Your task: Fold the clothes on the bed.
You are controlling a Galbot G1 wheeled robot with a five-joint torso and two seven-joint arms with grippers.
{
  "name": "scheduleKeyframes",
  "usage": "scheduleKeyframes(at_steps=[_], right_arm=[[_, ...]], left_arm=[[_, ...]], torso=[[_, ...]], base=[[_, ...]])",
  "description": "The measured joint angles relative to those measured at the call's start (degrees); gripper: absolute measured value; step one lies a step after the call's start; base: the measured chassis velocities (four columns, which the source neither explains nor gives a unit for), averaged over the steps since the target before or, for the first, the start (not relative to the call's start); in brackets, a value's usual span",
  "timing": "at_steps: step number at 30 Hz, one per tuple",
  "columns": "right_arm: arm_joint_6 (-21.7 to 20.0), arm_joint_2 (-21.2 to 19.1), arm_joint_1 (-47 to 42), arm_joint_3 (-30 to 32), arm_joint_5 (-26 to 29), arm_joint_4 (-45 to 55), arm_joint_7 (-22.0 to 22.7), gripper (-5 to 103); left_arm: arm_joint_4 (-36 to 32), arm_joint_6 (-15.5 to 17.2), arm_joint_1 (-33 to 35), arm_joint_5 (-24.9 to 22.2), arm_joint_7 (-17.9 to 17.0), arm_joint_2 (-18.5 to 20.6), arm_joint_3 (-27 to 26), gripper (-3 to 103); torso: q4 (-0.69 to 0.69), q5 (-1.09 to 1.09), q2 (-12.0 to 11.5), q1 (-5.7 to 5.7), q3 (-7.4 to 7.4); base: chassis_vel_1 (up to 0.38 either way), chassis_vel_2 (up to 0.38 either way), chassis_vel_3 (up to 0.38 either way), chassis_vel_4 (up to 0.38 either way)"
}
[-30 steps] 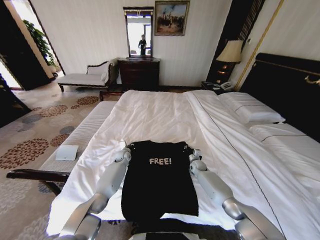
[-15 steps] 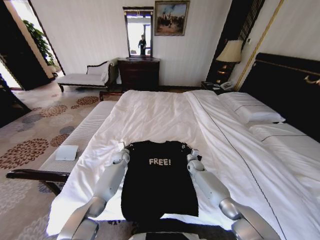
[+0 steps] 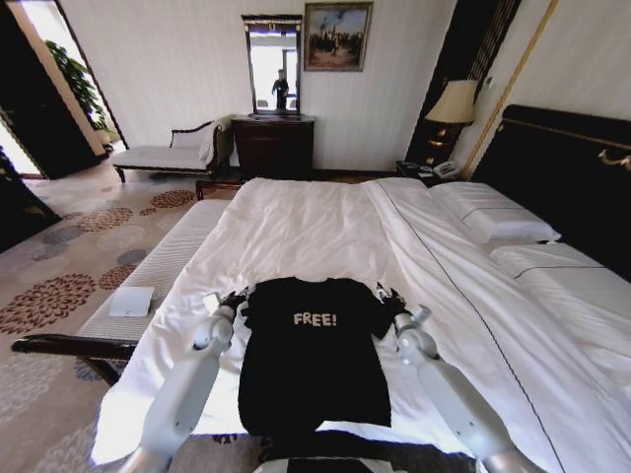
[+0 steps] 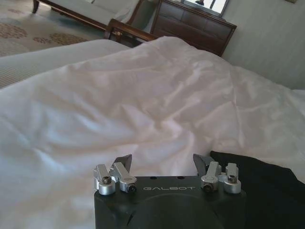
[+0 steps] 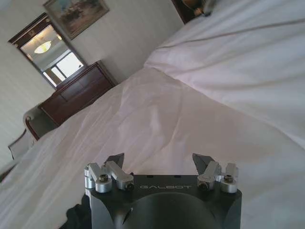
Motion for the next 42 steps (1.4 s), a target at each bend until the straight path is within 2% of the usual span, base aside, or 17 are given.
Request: scheduleKeyframes(at_steps=[1,2,3,6,7,9,15,17,20,22,26,36,42], right_arm=[[-0.66,0.47,-0.93,1.06,2.12,0.81,0.12,87],[-1.56,1.37,-2.29,2.64,4.68,1.76,0.15,87],[-1.56,1.37,-2.29,2.64,4.68,1.76,0.15,87],[-2.35,3.33,-6.14,6.52,6.93,2.79,-1.25,99],[-2.35,3.33,-6.14,6.52,6.93,2.79,-1.25,99],[-2.43,4.75,-9.03,9.29,7.24,3.07,-2.24,100],[-1.12,5.72,-8.61,9.78,5.89,0.31,-5.18,100],[-0.86,5.72,-8.40,9.66,5.80,-0.27,-6.22,103],[-0.12,5.62,-7.85,9.25,5.24,-2.11,-9.87,96],[0.03,5.61,-7.64,9.16,4.94,-2.72,-10.73,92],[0.94,5.76,-6.34,8.83,3.71,-5.26,-12.50,73],[1.48,6.18,-3.36,7.73,2.16,-8.77,-13.19,69],[1.56,7.37,-2.17,7.35,1.05,-10.60,-13.15,63]], left_arm=[[-1.58,-0.31,2.17,0.13,0.17,0.14,-1.24,78],[-3.94,-0.91,5.68,0.30,0.57,0.13,-3.04,84],[-3.94,-0.91,5.68,0.30,0.57,0.13,-3.04,84],[-9.41,-2.03,12.95,-0.02,2.50,-1.12,-5.49,98],[-9.41,-2.03,12.95,-0.02,2.50,-1.12,-5.49,98],[-12.10,-2.65,15.54,0.19,4.14,-2.54,-5.32,100],[-16.56,-3.39,19.80,1.42,4.97,-5.66,-5.97,100],[-17.23,-3.40,20.23,1.44,4.90,-6.07,-6.16,100],[-18.64,-3.47,21.39,1.46,4.73,-7.16,-6.73,100],[-18.74,-3.54,21.71,1.50,4.71,-7.39,-6.78,100],[-18.35,-3.99,22.39,1.84,4.69,-7.70,-6.75,100],[-17.65,-4.16,21.98,1.83,4.62,-7.48,-6.97,100],[-16.71,-4.42,21.88,1.79,4.60,-7.43,-7.22,100]], torso=[[0.00,0.01,0.00,0.00,0.00],[0.00,0.00,0.00,0.00,0.00],[0.00,0.00,0.00,0.00,0.00],[0.08,0.02,0.00,0.00,0.01],[0.08,0.02,0.00,0.00,0.01],[-0.08,0.01,0.00,0.00,0.01],[0.01,0.01,0.00,0.02,0.01],[0.01,0.01,0.00,0.02,0.02],[-0.02,0.01,-0.01,0.03,0.02],[-0.01,0.02,-0.01,0.03,0.02],[-0.02,0.01,-0.02,0.03,0.02],[-0.01,0.01,-0.02,0.03,0.02],[-0.01,0.01,-0.02,0.03,0.03]], base=[[0.000,0.000,0.000,0.000],[0.000,0.000,0.000,0.000],[0.000,0.000,0.000,0.000],[0.000,0.000,0.000,0.000],[0.000,0.000,0.000,0.000],[0.000,0.000,0.000,0.000],[0.000,0.000,0.000,0.000],[0.000,0.000,0.000,0.000],[0.000,0.000,0.000,0.000],[0.000,0.000,0.000,0.000],[0.000,0.000,0.000,0.000],[0.000,0.000,0.000,0.000],[0.000,0.000,0.000,0.000]])
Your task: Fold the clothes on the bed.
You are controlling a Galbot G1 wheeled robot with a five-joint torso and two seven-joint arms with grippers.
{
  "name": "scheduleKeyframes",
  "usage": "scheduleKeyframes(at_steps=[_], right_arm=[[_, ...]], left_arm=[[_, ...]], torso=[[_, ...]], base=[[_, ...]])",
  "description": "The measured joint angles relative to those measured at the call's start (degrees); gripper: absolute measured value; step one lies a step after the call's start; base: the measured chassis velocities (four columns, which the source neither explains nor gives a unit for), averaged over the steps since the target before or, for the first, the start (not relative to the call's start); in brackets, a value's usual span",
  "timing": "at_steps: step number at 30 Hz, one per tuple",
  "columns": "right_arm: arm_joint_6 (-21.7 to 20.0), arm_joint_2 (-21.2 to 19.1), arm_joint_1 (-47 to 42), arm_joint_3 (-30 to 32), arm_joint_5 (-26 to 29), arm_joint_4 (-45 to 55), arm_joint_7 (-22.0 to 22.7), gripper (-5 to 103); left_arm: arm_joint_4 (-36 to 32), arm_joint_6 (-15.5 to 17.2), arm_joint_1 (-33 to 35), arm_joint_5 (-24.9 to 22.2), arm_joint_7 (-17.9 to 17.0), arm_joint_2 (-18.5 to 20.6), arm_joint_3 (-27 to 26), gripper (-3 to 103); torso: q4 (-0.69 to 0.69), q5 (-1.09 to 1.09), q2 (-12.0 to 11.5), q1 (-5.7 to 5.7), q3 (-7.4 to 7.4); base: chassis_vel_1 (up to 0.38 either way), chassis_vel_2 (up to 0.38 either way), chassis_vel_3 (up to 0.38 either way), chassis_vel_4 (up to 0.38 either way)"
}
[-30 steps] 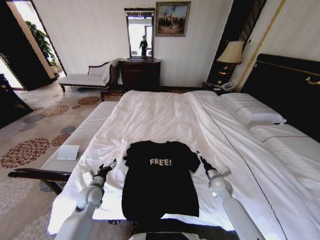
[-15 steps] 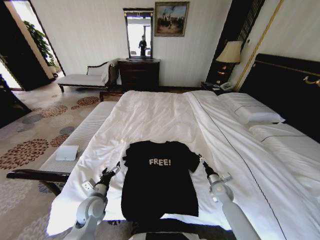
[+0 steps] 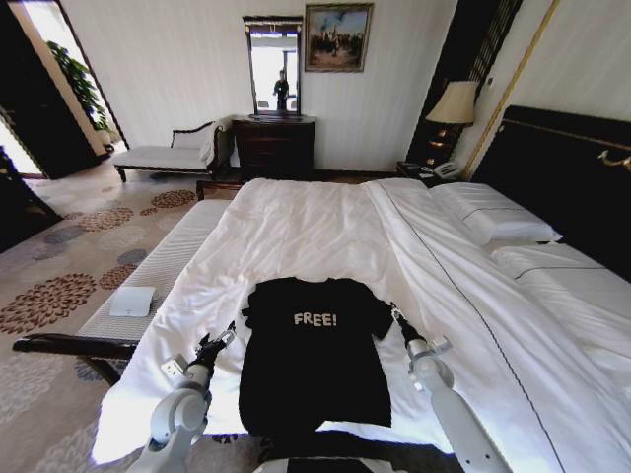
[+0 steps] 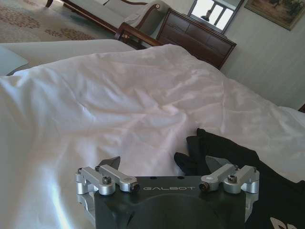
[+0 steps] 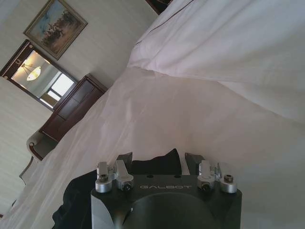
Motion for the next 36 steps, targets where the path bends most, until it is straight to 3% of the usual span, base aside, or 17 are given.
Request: scheduleKeyframes(at_steps=[11,14,17,25,27,36], right_arm=[[0.33,1.05,-0.09,0.08,-1.47,-0.60,0.18,46],[0.39,1.19,-0.09,0.09,-1.80,-0.64,0.26,38],[0.41,1.25,-0.07,0.09,-2.20,-0.72,0.37,22],[0.78,1.23,-0.15,0.21,-3.11,-1.10,0.41,11],[1.06,1.31,-0.37,0.32,-3.42,-1.08,0.41,4],[2.90,1.96,-1.34,0.95,-4.11,1.04,0.56,0]], left_arm=[[0.76,-0.14,-0.43,-0.09,0.00,0.06,-0.11,100],[0.84,-0.20,-0.45,-0.06,0.00,-0.01,-0.01,100],[1.00,-0.25,-0.50,-0.03,0.00,-0.02,0.03,100],[1.34,-0.46,-0.58,0.05,0.00,0.02,0.03,100],[1.45,-0.50,-0.58,0.05,0.00,0.02,0.04,100],[1.56,-0.78,-0.42,0.17,0.00,-0.35,0.02,100]], torso=[[-0.01,0.00,0.00,0.00,0.00],[0.00,0.00,0.00,0.00,0.00],[0.00,0.00,0.00,0.00,0.00],[0.00,0.00,0.00,0.00,0.00],[0.00,0.00,0.00,0.00,0.00],[0.00,0.00,0.00,0.00,0.00]], base=[[0.000,0.000,0.000,0.000],[0.000,0.000,0.000,0.000],[0.000,0.000,0.000,0.000],[0.000,0.000,0.000,0.000],[0.000,0.000,0.000,0.000],[0.000,0.000,0.000,0.000]])
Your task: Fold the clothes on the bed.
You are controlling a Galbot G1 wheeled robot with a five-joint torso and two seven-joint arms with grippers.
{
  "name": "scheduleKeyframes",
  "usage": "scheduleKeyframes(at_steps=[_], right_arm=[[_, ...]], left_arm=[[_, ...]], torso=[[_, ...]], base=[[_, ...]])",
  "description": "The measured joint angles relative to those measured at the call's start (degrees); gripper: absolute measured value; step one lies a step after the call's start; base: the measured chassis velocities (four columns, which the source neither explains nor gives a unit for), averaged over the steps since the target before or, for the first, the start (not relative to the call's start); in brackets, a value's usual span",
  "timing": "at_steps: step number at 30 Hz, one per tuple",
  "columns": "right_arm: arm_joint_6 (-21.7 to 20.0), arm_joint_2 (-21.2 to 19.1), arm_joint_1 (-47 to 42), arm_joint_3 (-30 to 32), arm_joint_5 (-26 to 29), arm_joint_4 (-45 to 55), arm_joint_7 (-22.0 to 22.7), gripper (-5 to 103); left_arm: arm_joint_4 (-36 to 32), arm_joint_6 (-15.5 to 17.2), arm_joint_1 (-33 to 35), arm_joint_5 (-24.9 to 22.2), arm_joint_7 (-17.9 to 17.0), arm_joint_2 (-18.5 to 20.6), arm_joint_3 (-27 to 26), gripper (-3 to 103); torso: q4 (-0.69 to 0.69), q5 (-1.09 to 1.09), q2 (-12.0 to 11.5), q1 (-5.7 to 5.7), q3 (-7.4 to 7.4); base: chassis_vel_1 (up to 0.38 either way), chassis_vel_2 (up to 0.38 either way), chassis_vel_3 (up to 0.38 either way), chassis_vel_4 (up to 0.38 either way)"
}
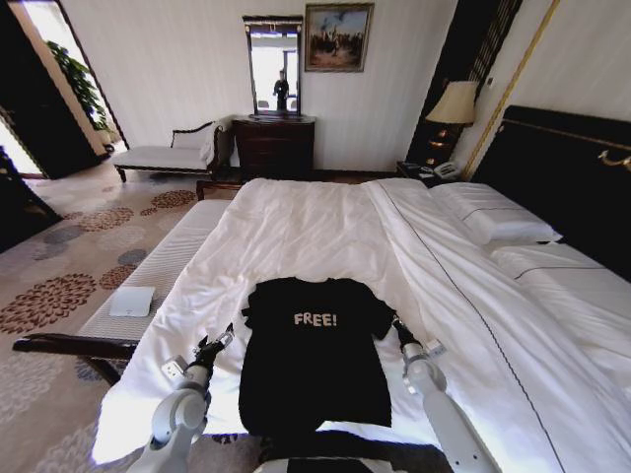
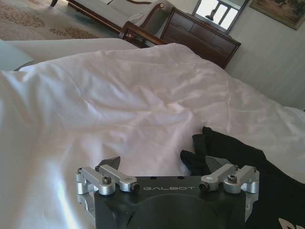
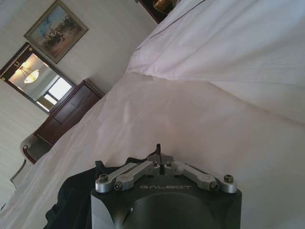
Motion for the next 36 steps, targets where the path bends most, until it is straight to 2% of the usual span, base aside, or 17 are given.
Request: scheduleKeyframes(at_steps=[7,36], right_arm=[[1.40,0.03,-0.13,0.65,-0.34,1.11,0.54,0],[1.56,-3.01,2.34,0.93,-1.29,-1.88,0.95,0]], left_arm=[[0.02,-0.13,0.01,0.05,0.00,-0.08,0.06,100],[1.62,-0.25,-1.35,-0.36,-0.03,1.39,0.22,100]], torso=[[0.00,0.00,0.00,0.00,0.00],[0.00,0.00,0.00,0.00,0.00]], base=[[0.000,0.000,0.000,0.000],[0.000,0.000,0.000,0.000]])
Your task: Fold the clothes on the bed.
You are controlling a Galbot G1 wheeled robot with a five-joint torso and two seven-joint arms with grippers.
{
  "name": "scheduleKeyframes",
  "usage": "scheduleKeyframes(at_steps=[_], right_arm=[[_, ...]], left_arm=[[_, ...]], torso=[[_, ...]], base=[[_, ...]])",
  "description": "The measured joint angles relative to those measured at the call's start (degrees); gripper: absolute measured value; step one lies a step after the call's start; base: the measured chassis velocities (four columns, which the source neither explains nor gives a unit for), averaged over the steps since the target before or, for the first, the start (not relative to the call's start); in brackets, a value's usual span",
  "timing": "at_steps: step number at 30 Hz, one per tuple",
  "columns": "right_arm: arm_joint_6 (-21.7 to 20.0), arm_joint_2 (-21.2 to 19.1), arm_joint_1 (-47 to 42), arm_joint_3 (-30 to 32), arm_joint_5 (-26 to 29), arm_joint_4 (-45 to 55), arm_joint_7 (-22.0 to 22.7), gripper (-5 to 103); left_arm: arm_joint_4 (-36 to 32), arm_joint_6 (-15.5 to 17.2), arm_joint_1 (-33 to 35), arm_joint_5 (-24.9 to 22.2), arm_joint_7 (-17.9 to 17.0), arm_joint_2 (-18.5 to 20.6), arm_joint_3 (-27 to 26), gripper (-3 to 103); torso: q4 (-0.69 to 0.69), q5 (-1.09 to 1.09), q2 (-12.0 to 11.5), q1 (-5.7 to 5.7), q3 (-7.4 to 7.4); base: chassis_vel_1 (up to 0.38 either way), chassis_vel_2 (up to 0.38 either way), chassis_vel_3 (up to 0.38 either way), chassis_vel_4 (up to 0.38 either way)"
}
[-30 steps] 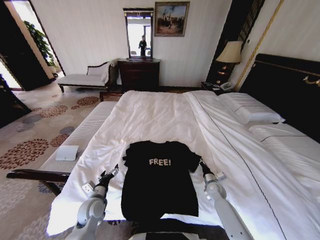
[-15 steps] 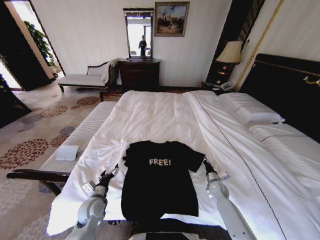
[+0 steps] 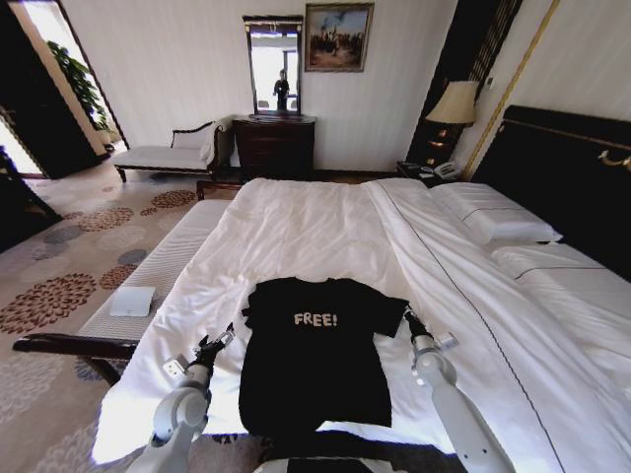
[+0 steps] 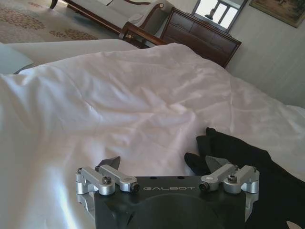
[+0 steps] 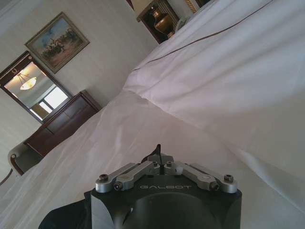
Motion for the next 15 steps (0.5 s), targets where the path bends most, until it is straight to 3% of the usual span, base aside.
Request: scheduleKeyframes(at_steps=[15], right_arm=[[0.20,0.81,1.43,0.93,-1.57,-2.73,-0.03,0]], left_arm=[[1.66,-0.36,-0.76,-0.85,0.17,0.57,0.15,100]], torso=[[0.00,0.00,0.00,0.00,0.00]], base=[[0.000,0.000,0.000,0.000]])
